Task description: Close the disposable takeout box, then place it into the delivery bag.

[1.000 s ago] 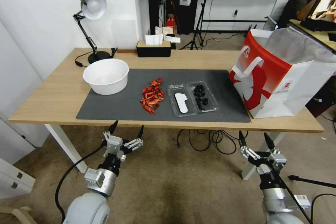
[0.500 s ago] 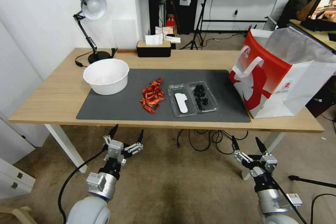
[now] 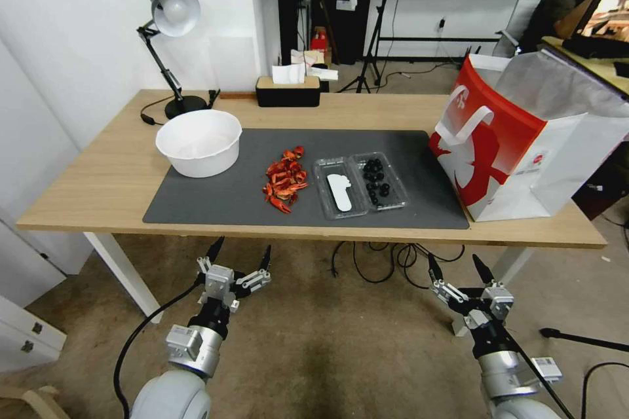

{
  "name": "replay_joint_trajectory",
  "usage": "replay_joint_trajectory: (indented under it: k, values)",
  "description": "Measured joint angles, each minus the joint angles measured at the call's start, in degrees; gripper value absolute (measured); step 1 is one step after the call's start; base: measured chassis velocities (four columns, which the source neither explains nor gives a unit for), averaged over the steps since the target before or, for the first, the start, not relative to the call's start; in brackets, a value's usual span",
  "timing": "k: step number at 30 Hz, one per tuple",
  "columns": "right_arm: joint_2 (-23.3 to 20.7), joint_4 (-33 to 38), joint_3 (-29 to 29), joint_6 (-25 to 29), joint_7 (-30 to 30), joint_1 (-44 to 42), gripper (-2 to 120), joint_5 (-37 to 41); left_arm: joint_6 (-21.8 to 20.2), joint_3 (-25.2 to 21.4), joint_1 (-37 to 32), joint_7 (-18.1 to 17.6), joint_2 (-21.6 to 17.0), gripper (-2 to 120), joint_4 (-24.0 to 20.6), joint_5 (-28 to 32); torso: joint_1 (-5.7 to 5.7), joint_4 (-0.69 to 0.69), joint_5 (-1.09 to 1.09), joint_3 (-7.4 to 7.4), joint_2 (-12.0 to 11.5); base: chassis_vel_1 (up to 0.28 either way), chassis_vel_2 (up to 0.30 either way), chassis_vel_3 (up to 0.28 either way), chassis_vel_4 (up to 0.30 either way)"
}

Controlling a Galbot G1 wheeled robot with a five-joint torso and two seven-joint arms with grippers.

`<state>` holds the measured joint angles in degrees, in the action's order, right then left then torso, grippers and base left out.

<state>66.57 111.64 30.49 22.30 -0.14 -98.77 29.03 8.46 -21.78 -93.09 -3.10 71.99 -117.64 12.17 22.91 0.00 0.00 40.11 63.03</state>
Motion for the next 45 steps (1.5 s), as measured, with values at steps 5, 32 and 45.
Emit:
replay_joint_trajectory:
  k: [5,32,45]
  values:
    - [-0.2,1.7,0.2,-1.1,0.8,-0.1,100,0.0,-2.6,1.3,0.4,-0.8,-0.9,100,-3.0,6.3,0.00,0.00,0.00,0.00,0.0,0.000,0.000,0.000,0.000]
    - [-0.6,8.0,0.4,-5.2,3.4,-0.9,100,-0.8,-7.9,21.4,26.6,-17.7,-2.9,100,-4.2,63.5,0.02,-0.02,0.02,0.00,0.0,0.000,0.000,0.000,0.000]
    - [0.5,8.4,0.4,-5.2,3.4,-1.9,100,-2.4,-8.2,26.3,33.9,-27.2,-0.2,100,1.1,66.5,0.01,0.00,0.00,0.00,0.0,0.000,0.000,0.000,0.000]
